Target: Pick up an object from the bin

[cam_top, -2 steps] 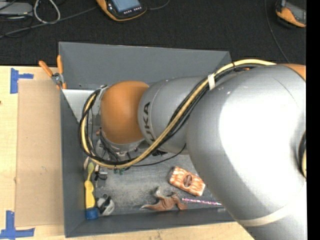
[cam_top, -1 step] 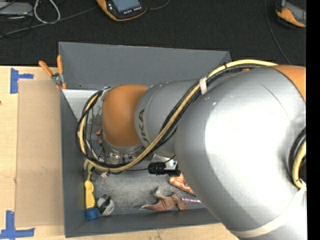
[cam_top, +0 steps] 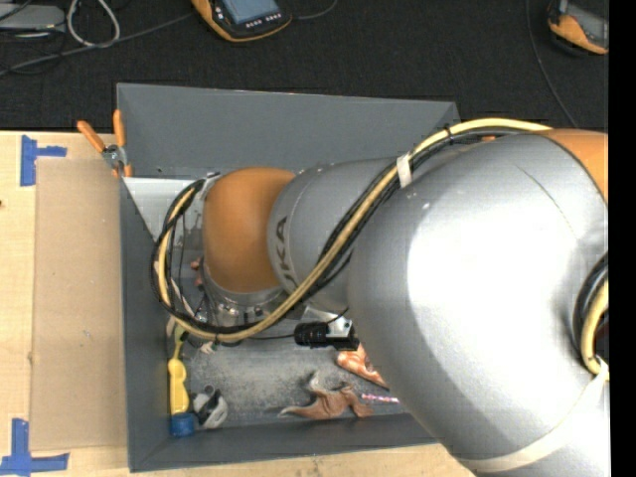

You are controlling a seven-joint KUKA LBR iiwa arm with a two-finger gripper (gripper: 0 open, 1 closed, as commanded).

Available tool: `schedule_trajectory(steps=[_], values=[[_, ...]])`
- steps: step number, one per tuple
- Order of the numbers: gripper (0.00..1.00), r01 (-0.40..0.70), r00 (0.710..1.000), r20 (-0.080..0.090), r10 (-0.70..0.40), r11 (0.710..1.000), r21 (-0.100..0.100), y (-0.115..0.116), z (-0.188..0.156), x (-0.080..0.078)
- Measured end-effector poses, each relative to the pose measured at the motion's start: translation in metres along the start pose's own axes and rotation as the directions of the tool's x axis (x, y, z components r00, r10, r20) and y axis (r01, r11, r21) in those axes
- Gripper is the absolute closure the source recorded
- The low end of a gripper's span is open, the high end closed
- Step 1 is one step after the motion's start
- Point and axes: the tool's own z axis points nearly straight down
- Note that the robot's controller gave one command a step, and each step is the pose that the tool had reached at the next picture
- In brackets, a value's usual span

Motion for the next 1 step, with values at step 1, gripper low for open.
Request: schedule_trajectory(steps=[1], values=[[1.0,0.0,1.0,-0.001,0.0,1.0,0.001,-0.0005,-0.0026,0.0002]])
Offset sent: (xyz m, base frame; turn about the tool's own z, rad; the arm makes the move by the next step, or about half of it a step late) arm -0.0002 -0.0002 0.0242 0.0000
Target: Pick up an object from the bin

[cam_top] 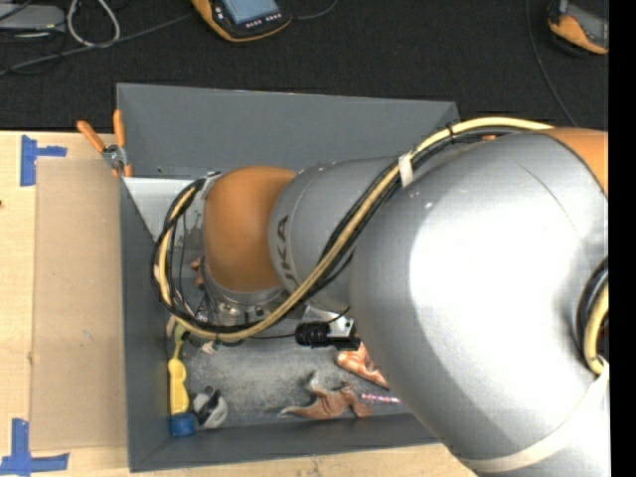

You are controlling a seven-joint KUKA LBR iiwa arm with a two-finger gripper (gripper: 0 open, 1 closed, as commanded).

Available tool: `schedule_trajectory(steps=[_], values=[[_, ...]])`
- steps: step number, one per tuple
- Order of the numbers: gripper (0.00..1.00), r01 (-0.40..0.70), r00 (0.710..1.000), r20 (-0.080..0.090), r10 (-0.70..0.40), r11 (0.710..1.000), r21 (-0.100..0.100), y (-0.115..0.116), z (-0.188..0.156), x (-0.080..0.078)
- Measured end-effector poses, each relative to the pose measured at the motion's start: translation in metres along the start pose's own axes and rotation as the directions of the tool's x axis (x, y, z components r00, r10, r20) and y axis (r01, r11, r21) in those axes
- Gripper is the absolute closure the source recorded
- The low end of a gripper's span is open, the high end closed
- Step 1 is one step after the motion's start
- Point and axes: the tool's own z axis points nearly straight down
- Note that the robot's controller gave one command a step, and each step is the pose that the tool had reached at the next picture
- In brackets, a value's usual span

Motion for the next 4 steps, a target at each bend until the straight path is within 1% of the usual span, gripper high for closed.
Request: schedule_trajectory(steps=[1,2,3,4], values=[[1.0,-0.002,1.0,-0.001,0.002,1.0,0.0,-0.001,-0.013,0.0],[1.0,0.0,1.0,-0.006,0.0,1.0,0.007,-0.003,-0.052,0.001],[1.0,0.001,1.0,0.0,-0.001,1.0,-0.001,-0.001,-0.08,-0.001],[1.0,0.001,1.0,-0.002,-0.001,1.0,0.001,-0.001,-0.088,-0.001]])
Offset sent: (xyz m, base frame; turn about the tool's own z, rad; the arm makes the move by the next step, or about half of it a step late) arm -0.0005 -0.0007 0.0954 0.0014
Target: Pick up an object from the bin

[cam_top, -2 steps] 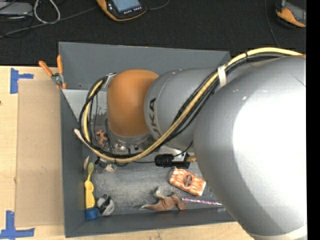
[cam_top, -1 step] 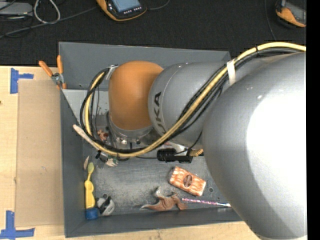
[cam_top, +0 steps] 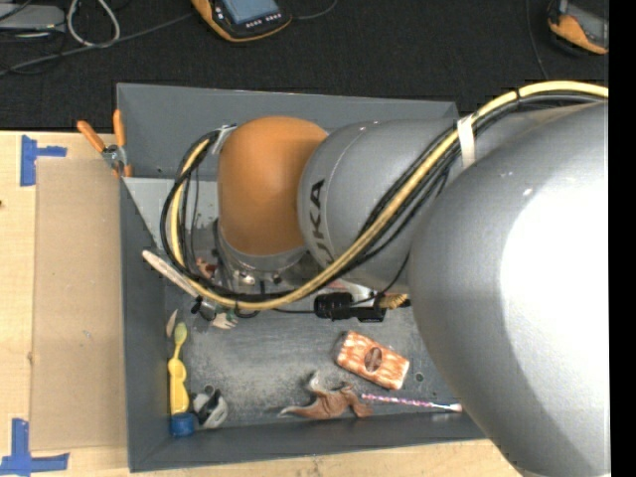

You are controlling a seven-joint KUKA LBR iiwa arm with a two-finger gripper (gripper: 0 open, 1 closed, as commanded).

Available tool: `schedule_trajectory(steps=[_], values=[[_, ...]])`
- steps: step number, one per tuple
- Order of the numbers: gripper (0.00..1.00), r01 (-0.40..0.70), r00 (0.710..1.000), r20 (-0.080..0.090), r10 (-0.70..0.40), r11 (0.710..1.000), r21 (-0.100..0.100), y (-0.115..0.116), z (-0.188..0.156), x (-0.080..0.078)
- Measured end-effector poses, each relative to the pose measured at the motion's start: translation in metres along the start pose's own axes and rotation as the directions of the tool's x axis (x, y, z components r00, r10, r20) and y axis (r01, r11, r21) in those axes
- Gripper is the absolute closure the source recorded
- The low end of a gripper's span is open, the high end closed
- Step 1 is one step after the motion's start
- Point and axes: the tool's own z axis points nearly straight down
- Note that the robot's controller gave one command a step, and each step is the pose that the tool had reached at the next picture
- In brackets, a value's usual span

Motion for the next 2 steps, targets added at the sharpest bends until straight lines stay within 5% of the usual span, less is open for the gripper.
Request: schedule_trajectory(steps=[2], values=[[1.0,0.002,1.0,0.001,-0.002,1.0,-0.002,0.0,-0.062,0.0]])
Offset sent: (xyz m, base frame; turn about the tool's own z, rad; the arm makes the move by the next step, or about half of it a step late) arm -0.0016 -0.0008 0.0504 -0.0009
